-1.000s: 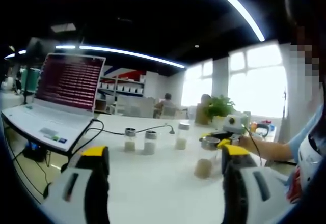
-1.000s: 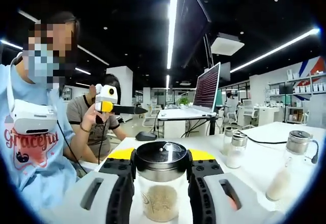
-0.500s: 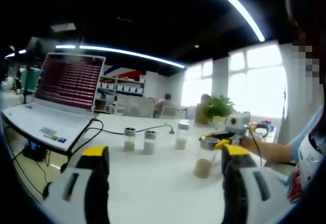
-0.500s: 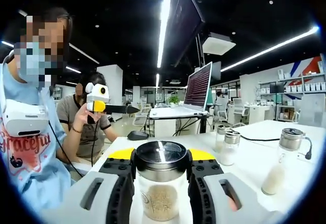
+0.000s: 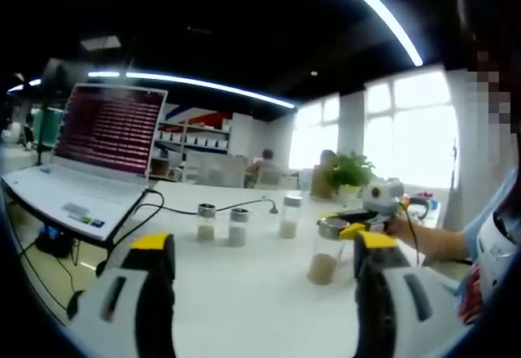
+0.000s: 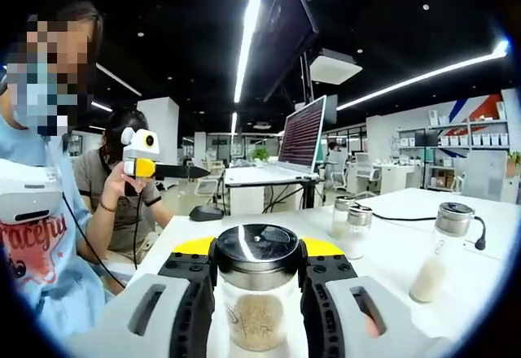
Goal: Rotate the seasoning bottle until the label or dispensing opening points toward the visible target arrow and the bottle remains upright within the marked orientation range
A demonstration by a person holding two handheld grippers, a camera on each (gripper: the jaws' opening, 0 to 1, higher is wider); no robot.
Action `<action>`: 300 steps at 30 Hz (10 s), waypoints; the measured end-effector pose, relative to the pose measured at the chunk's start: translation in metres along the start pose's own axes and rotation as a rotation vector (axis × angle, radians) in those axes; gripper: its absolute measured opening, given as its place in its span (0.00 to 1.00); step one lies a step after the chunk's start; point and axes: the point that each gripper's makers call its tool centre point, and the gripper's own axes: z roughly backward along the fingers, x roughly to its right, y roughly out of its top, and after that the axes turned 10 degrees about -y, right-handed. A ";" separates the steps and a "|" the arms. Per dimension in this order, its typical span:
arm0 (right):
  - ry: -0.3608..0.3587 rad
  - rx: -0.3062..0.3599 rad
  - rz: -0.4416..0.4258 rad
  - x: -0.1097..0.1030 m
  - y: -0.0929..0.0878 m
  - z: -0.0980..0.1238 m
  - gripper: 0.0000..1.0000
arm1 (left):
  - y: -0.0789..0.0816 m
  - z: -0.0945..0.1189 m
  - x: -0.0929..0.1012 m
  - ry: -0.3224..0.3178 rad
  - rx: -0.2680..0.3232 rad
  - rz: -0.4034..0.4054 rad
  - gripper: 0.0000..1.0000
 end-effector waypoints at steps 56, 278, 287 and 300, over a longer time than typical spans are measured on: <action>-0.395 -0.038 0.026 0.013 -0.003 -0.002 0.39 | 0.001 0.002 -0.003 0.010 0.001 0.010 0.95; -0.915 0.031 -0.005 0.247 -0.001 -0.020 0.40 | 0.004 0.011 -0.014 0.033 0.027 0.036 0.95; -0.910 0.020 0.037 0.240 0.004 -0.020 0.39 | 0.003 0.011 -0.016 0.036 0.025 0.039 0.95; -0.862 0.031 0.008 0.225 0.021 -0.011 0.39 | 0.004 0.009 -0.015 0.039 0.025 0.031 0.94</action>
